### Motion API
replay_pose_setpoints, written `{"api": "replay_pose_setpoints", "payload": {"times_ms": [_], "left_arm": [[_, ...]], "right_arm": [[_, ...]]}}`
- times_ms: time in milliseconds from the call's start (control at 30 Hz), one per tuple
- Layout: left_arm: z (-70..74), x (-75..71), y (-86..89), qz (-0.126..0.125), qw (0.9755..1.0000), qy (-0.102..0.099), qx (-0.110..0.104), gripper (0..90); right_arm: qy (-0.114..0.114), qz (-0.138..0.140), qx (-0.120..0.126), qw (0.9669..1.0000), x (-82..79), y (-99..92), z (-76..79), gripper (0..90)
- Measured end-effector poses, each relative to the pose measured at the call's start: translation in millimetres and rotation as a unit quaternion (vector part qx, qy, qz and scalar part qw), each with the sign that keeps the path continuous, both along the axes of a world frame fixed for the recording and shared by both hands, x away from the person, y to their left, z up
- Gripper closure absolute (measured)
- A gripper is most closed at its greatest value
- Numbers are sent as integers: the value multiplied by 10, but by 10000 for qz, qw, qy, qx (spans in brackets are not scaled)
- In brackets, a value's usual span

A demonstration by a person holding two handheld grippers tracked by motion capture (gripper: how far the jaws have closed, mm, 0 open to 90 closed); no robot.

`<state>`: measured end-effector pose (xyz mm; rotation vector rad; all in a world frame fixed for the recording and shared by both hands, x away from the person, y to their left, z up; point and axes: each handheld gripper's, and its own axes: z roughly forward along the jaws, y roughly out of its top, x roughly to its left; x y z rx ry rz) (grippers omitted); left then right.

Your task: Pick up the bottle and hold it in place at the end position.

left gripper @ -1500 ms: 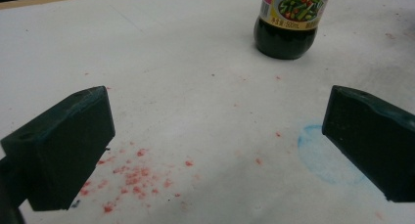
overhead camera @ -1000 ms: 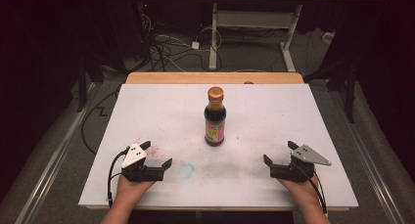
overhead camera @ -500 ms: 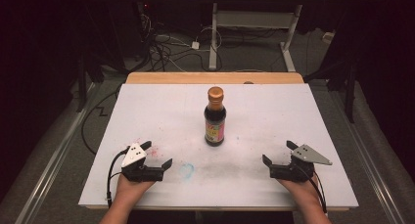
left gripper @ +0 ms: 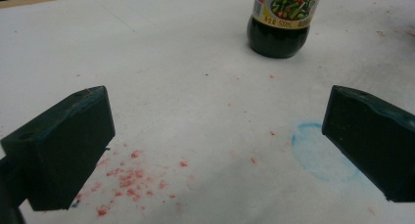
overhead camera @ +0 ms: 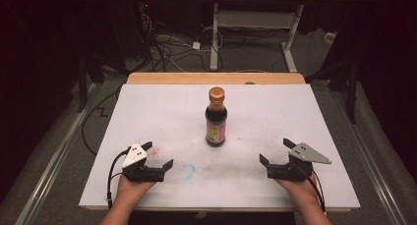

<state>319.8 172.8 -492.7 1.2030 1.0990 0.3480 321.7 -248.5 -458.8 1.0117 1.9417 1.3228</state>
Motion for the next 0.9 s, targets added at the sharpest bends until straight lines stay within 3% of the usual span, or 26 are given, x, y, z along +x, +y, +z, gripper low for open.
{"api": "replay_pose_setpoints", "payload": {"times_ms": [500, 900], "left_arm": [[40, 12, -50, -36, 10000, 1, -47, 0], [124, 133, -258, -183, 9998, 24, -27, 0]], "right_arm": [[-39, 214, 83, 9997, 78, 167, 138, 8], [-100, 379, 122, 9992, 153, 295, 272, 9]]}}
